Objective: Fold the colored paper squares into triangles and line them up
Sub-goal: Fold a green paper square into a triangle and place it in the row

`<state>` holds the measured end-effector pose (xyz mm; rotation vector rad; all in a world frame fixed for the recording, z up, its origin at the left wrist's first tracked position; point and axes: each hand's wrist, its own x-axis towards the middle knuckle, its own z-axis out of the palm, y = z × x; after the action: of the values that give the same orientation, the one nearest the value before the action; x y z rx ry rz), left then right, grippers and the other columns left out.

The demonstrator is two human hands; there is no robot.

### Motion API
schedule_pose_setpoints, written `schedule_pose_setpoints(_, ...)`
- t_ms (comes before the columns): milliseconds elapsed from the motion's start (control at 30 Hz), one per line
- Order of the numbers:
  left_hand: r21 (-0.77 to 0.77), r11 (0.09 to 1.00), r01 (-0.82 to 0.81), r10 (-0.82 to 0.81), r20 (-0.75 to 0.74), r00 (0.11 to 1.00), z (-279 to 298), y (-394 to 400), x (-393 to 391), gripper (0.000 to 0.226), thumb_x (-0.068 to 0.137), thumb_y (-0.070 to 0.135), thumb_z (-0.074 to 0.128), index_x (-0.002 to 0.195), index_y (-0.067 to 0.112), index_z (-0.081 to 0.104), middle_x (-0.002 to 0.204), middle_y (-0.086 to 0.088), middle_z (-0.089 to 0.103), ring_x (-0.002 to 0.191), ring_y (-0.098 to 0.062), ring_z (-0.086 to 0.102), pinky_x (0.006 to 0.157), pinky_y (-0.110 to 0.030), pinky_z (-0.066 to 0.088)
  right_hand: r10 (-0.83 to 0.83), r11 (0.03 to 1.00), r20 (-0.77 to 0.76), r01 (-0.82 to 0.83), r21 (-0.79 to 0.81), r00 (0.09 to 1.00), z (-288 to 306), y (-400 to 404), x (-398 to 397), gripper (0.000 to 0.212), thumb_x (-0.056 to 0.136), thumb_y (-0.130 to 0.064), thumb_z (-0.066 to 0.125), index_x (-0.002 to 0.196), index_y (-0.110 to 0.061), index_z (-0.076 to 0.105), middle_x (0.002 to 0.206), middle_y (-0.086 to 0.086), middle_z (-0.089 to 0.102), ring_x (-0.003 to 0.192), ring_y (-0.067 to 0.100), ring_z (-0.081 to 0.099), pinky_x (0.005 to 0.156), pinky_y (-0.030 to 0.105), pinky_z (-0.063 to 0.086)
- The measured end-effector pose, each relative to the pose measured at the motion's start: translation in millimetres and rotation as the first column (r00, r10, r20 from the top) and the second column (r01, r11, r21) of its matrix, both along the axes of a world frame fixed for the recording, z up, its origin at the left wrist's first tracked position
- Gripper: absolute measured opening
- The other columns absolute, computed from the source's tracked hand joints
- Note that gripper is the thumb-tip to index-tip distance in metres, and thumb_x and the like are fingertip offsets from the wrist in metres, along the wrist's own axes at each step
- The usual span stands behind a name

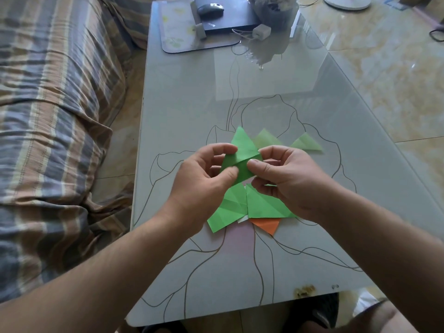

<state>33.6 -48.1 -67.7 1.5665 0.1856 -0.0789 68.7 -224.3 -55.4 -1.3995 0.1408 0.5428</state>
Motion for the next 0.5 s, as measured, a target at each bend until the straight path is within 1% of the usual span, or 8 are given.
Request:
schedule_pose_setpoints(33, 0.002, 1.000, -0.012, 0.012, 0.005, 1.000, 0.8, 1.0, 0.8, 0.029, 0.096, 0.001, 0.068, 0.115, 0.023, 0.071, 0.109, -0.009, 0.074, 0.098, -0.029, 0.073, 0.088, -0.043, 0.062, 0.019, 1.000, -0.002, -0.019, -0.001, 1.000, -0.7, -0.4, -0.1, 0.007, 0.079, -0.015, 0.079, 0.081, -0.019, 0.073, 0.077, 0.007, 0.071, 0.059, 0.014, 0.062, 0.078, 0.038, 0.050)
schedule_pose_setpoints(133, 0.014, 1.000, -0.024, 0.024, 0.015, 1.000, 3.5, 2.2, 1.4, 0.026, 0.096, 0.004, 0.069, 0.114, 0.023, 0.071, 0.110, -0.009, 0.074, 0.095, -0.022, 0.074, 0.082, -0.033, 0.063, 0.051, 0.998, -0.013, -0.051, -0.023, 0.999, -2.1, -1.3, -0.6, 0.011, 0.086, -0.009, 0.076, 0.095, -0.011, 0.071, 0.083, 0.008, 0.072, 0.062, 0.015, 0.063, 0.080, 0.038, 0.052)
schedule_pose_setpoints(167, 0.012, 1.000, -0.024, 0.023, 0.011, 1.000, 3.7, 2.6, 1.5, 0.026, 0.096, 0.004, 0.069, 0.113, 0.023, 0.071, 0.110, -0.009, 0.074, 0.095, -0.022, 0.074, 0.082, -0.033, 0.063, 0.054, 0.998, -0.015, -0.055, -0.031, 0.998, -2.0, -1.3, -1.0, 0.011, 0.087, -0.007, 0.075, 0.097, -0.010, 0.071, 0.084, 0.009, 0.072, 0.063, 0.016, 0.063, 0.081, 0.038, 0.052)
schedule_pose_setpoints(367, -0.006, 1.000, -0.021, 0.021, 0.022, 1.000, 4.2, 2.7, 1.8, 0.024, 0.093, 0.003, 0.072, 0.108, 0.021, 0.073, 0.104, -0.006, 0.075, 0.097, -0.031, 0.073, 0.088, -0.046, 0.062, 0.069, 0.996, -0.023, -0.070, -0.060, 0.997, -1.4, -1.5, -3.0, 0.008, 0.094, -0.005, 0.070, 0.099, -0.011, 0.070, 0.083, 0.005, 0.071, 0.063, 0.016, 0.061, 0.081, 0.040, 0.050)
schedule_pose_setpoints(500, 0.004, 0.999, -0.039, 0.039, 0.035, 0.999, 1.9, 3.6, 2.3, 0.018, 0.094, 0.002, 0.071, 0.099, 0.018, 0.075, 0.101, -0.009, 0.076, 0.099, -0.041, 0.070, 0.091, -0.055, 0.059, 0.016, 0.999, -0.038, -0.018, -0.046, 0.999, 0.5, -0.3, -1.6, 0.009, 0.094, -0.009, 0.070, 0.101, -0.012, 0.065, 0.084, 0.007, 0.068, 0.060, 0.016, 0.062, 0.081, 0.043, 0.049)
